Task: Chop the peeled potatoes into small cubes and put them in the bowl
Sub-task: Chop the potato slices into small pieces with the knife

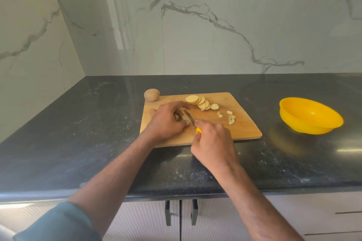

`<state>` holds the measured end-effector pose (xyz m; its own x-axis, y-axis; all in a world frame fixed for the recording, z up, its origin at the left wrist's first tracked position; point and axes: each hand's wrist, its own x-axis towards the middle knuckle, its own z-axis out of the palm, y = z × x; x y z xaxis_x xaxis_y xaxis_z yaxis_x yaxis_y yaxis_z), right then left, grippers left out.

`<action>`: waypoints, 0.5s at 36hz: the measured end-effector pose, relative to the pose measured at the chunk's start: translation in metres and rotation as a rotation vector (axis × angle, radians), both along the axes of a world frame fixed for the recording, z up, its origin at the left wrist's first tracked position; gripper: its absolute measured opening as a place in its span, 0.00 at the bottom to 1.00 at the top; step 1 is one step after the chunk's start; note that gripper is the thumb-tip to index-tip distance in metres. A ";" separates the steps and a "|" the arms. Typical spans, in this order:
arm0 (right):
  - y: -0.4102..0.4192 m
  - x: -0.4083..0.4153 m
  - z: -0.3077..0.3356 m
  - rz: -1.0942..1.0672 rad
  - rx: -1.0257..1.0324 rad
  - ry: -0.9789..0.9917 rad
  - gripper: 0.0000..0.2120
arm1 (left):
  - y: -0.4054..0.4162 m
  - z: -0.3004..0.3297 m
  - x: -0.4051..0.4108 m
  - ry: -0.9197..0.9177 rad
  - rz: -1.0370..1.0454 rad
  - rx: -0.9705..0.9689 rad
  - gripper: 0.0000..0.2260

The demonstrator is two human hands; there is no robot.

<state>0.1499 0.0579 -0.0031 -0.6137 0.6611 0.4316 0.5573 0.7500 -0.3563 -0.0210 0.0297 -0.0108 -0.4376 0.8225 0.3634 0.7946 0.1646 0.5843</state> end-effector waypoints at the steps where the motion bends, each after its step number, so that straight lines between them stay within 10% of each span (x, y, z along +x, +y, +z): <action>1: 0.000 -0.001 0.001 -0.002 -0.004 -0.007 0.15 | 0.000 0.000 0.000 0.007 -0.001 0.001 0.16; 18: -0.011 0.015 0.009 0.050 -0.018 -0.093 0.13 | 0.002 0.003 0.004 0.065 -0.020 -0.092 0.07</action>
